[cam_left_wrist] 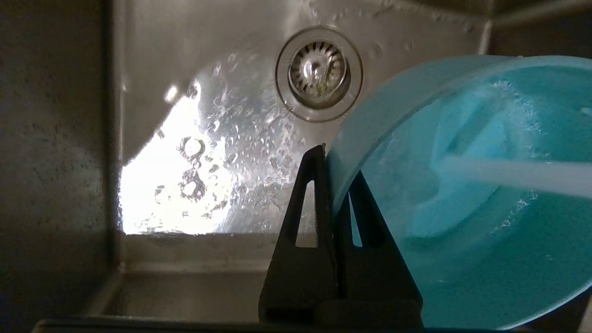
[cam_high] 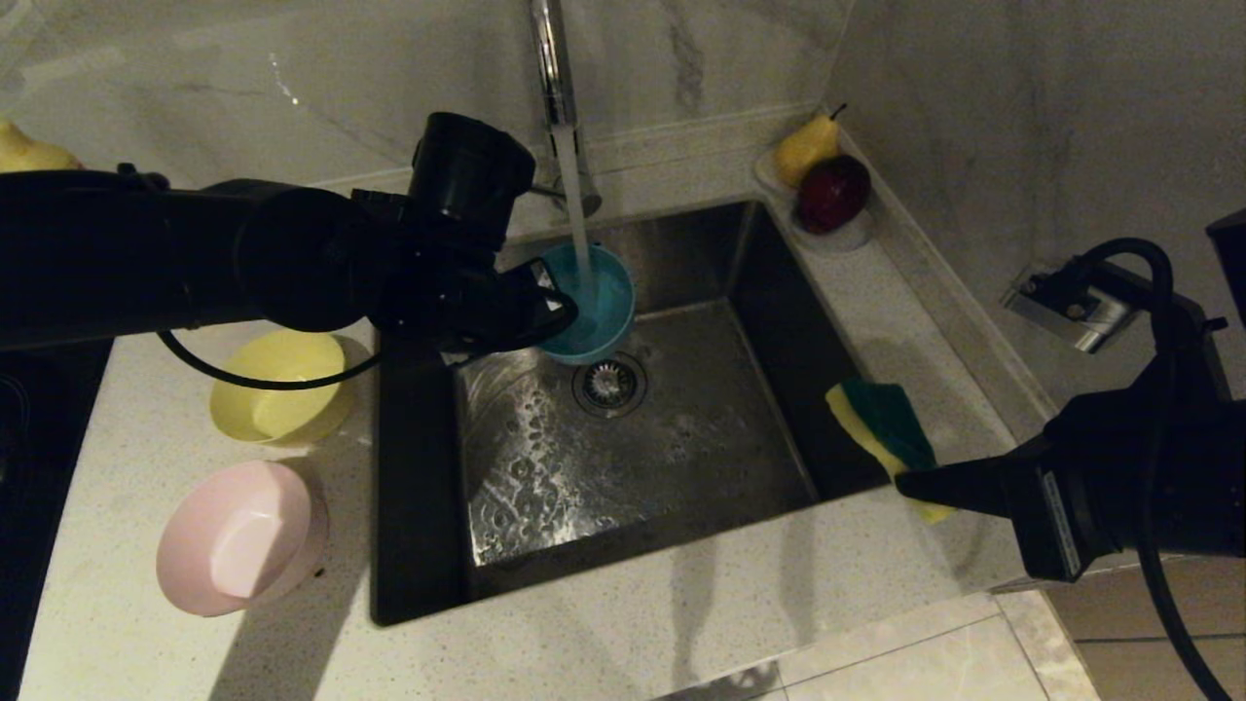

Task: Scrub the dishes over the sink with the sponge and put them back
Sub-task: Wash the bowl

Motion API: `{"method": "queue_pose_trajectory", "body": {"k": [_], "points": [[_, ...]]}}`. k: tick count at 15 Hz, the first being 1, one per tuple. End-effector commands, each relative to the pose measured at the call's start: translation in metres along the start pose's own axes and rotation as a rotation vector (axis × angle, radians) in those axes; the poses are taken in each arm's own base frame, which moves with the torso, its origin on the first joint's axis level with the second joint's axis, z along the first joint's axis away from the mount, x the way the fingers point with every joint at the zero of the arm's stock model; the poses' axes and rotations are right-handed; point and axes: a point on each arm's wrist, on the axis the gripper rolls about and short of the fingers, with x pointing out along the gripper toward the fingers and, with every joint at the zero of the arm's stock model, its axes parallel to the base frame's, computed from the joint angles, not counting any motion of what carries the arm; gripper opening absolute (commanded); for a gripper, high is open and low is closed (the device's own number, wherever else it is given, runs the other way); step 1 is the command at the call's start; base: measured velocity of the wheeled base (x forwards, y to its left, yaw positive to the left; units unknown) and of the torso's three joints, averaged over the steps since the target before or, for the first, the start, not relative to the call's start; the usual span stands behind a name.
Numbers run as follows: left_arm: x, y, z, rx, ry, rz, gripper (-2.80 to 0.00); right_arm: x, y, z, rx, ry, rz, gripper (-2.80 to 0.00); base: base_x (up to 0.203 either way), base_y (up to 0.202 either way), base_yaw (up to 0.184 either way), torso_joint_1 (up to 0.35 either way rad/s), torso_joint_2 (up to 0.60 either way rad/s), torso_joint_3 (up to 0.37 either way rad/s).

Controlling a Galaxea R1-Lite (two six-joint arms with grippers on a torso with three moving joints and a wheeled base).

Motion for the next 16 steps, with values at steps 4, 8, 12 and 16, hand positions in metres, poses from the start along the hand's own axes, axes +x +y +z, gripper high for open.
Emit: {"method": "queue_pose_trajectory", "body": {"k": [4,8,12,16], "points": [[-0.003,0.001,-0.001,-0.002,0.004,0.004,-2.80,0.001,0.000,0.000,0.001,0.003,0.003,-2.80,0.000,0.000,0.000,0.000,0.00,0.000],[-0.004,0.003,-0.003,0.001,0.013,0.009,-2.80,0.000,0.000,-0.001,0.002,0.005,0.003,-2.80,0.000,0.000,0.000,0.000,0.00,0.000],[-0.006,0.004,-0.003,0.005,0.014,0.009,-2.80,0.001,0.000,-0.001,0.009,0.007,0.003,-2.80,0.000,0.000,0.000,0.000,0.00,0.000],[-0.012,0.007,-0.003,0.011,0.016,0.012,-2.80,0.002,0.000,-0.001,0.010,0.010,0.002,-2.80,0.000,0.000,0.000,0.000,0.00,0.000]]}}
